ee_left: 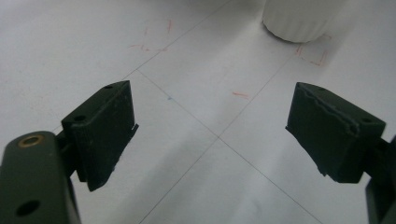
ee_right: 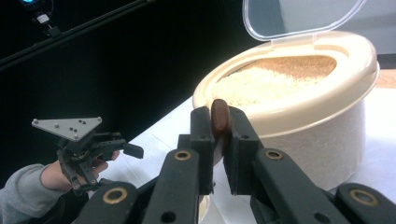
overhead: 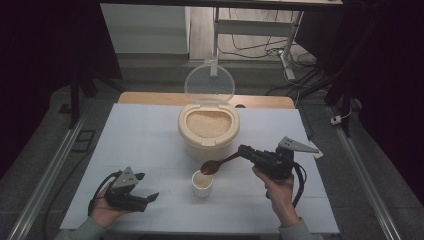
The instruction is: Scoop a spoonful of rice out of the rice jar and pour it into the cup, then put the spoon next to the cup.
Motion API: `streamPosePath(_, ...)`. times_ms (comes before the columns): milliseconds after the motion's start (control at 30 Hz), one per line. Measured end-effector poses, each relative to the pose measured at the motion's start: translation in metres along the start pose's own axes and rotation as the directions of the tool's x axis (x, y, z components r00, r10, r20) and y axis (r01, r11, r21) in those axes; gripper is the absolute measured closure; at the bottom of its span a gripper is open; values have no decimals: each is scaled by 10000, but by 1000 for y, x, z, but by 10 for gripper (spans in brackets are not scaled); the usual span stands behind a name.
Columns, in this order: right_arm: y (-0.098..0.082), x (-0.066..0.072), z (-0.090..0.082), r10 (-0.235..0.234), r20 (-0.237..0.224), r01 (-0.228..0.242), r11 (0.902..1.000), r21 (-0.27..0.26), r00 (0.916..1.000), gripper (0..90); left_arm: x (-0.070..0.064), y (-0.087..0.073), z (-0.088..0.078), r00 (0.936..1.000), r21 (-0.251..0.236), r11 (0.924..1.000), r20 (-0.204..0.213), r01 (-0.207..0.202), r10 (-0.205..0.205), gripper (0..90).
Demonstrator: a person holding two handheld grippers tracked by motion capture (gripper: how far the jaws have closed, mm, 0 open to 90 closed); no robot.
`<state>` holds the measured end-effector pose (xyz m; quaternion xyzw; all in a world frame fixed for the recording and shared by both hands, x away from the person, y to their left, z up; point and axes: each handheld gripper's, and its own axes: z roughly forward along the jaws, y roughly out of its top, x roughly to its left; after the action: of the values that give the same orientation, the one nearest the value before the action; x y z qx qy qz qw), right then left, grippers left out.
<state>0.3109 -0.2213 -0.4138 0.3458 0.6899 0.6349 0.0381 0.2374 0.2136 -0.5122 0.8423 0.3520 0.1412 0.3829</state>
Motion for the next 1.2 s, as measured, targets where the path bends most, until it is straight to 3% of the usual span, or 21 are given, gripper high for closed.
streamPosePath(333, 12, 0, -14, -560, 29, 559, 9982, 219, 9984, 833, 1, -1, -1, 9999, -118, 9999, -52, 96, -97, 151)
streamPosePath(533, 20, -1, -25, -636, 100, 633, 9976, 286, 9979, 833, 1, -1, -1, 9999, -128, 9999, -78, 103, -104, 151)
streamPosePath(833, 25, -1, -31, -985, 124, 971, 9915, 868, 9951, 833, 2, -2, -1, 9999, -142, 9999, -115, 96, -98, 151)
streamPosePath(967, 25, -1, -29, -1117, 17, 1104, 9842, 1386, 9937, 833, 2, -2, -2, 9999, -148, 9998, -116, 92, -94, 151)
streamPosePath(1200, 23, 2, -21, -1217, -440, 1289, 9592, 2515, 9916, 833, 1, -2, -2, 9999, -146, 9999, -103, 73, -75, 151)
